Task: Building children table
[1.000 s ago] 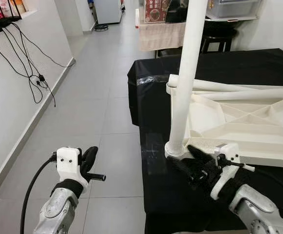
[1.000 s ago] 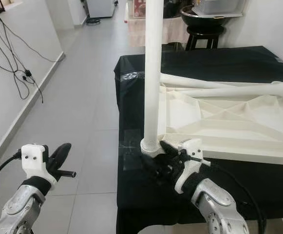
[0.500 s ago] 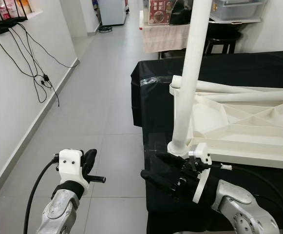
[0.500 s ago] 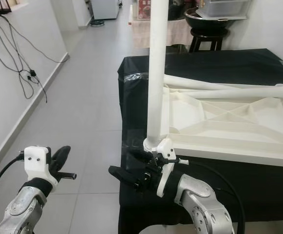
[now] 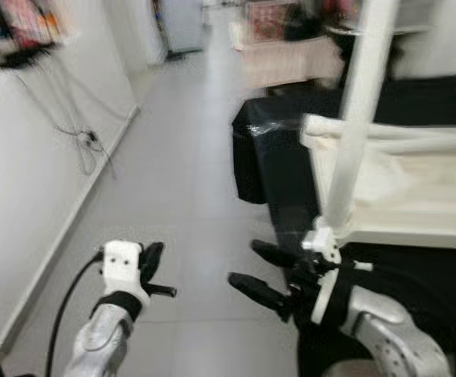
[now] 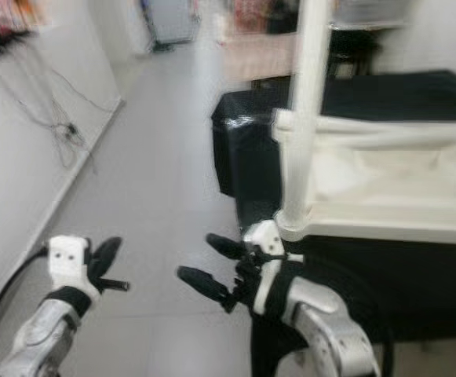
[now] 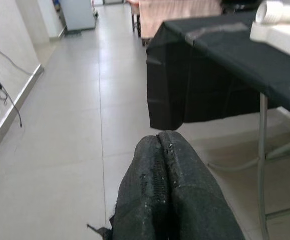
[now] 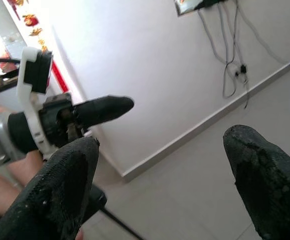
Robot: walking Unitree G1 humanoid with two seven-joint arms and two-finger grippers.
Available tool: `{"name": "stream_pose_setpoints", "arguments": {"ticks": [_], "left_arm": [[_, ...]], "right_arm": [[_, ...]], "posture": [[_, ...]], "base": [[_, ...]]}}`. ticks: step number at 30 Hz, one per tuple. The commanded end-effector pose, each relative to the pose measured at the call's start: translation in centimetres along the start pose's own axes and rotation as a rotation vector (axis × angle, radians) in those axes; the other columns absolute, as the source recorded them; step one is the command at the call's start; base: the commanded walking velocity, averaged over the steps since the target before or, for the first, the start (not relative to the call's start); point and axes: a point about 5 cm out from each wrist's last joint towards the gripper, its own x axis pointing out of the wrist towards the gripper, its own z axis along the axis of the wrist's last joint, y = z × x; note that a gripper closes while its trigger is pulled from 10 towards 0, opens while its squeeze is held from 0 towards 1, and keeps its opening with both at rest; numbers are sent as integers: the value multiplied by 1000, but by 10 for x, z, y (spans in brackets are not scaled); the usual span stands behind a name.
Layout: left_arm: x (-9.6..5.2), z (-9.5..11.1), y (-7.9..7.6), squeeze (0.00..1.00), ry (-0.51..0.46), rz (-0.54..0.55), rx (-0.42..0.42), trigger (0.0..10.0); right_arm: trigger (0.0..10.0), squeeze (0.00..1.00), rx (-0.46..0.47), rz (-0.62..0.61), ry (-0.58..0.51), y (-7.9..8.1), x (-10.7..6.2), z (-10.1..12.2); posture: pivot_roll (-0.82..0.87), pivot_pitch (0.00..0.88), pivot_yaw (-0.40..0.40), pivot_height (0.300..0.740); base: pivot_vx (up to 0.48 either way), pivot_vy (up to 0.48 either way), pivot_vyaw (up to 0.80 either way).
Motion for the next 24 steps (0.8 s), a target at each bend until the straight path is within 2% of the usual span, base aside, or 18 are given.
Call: {"name": "stream_pose_setpoints", "arguments": {"ticks": [1,6,11,12,15,17,21,24], "left_arm": [[-1,-1,5,0,4,20,14,10000],[0,0,5,0,2,21,22,10000],[-1,-1,5,0,8,25,25,10000],[-1,-1,5,0,8,25,25,10000],[-8,-5,1,0,35,43,-3,10000],[-15,-9,-3,0,51,43,-13,10000],[-22,-10,-4,0,53,86,7,10000],[-20,-11,-4,0,41,98,48,10000]], "right_arm": [[10000,0,-17,-12,-26,-1,5,5],[10000,0,-48,-73,-30,-6,14,8],[10000,0,-94,-208,-20,-16,37,11],[10000,0,-94,-208,-20,-16,37,11],[10000,0,-159,-380,43,-26,54,5],[10000,0,-202,-443,91,-29,60,0],[10000,0,-279,-448,127,-25,64,-3],[10000,0,-312,-459,129,-24,65,-4]], "posture": [[-75,33,50,740],[-75,32,48,740],[-75,32,55,740],[-75,32,55,740],[-63,39,58,740],[-57,40,57,740],[-43,49,49,740],[-42,53,43,740]], "base": [[0,0,0],[0,0,0],[0,0,0],[0,0,0],[0,0,0],[0,0,0],[0,0,0],[0,0,0]]}}
